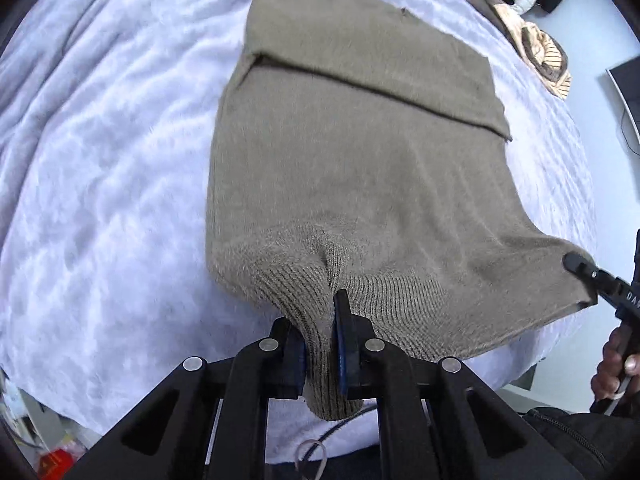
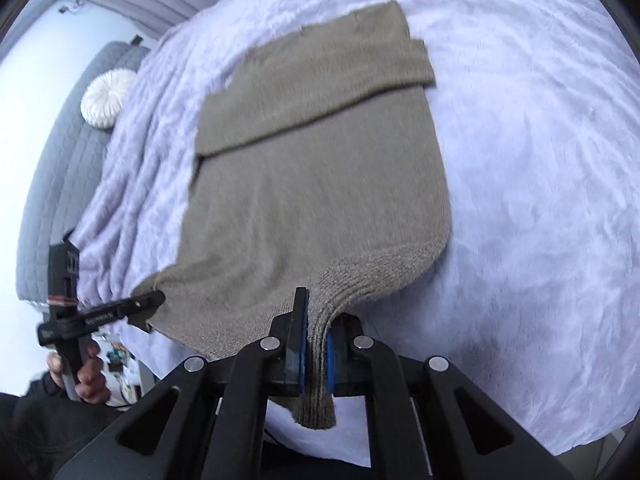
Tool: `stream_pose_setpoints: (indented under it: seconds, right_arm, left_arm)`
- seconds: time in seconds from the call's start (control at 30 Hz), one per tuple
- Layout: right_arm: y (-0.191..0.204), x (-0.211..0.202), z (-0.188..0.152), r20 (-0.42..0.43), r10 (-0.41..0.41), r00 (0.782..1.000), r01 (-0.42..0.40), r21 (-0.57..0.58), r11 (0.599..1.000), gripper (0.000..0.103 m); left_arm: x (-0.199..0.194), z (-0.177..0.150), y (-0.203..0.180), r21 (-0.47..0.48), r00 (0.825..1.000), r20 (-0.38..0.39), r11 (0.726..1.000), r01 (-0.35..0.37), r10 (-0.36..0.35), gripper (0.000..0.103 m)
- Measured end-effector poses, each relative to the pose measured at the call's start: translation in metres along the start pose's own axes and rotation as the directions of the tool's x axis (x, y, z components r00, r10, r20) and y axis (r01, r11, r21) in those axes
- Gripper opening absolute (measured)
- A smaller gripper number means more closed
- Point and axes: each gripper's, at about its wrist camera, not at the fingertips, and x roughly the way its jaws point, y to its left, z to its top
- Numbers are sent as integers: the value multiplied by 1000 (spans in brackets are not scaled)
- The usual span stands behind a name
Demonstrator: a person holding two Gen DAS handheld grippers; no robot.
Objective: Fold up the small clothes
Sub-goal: 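Lift the hem with both grippers and fold it over toward the collar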
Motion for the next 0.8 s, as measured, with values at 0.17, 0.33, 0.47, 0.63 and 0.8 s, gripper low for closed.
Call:
stream_pose_setpoints:
  seconds: [0.17,0.33,0.47,0.63,0.8]
  right_arm:
    - [13,-18,15,44,-9,999,11,-26,1000,7]
    - [11,-28,25,95,48,994,-53,50,997,7]
    - [9,-24,24,74,21,997,-26,62,998,7]
    - [8,-24,22,81,22,996,-29,90,995,7]
    - [4,-25,29,90,10,996,-21,113,993,7]
  left_arm:
    - [-12,0,4,-28,998,43,999,43,-42,13]
    - [-19,-3,3,-55,991,47,990,131,-128,13]
    - [-4,-7,11,-64,993,9,991,115,-114,11]
    - [14,-1,9,-157,969,46,956,247,-243,11]
    - [16,8,17,-189,958,50,939,287,-283,11]
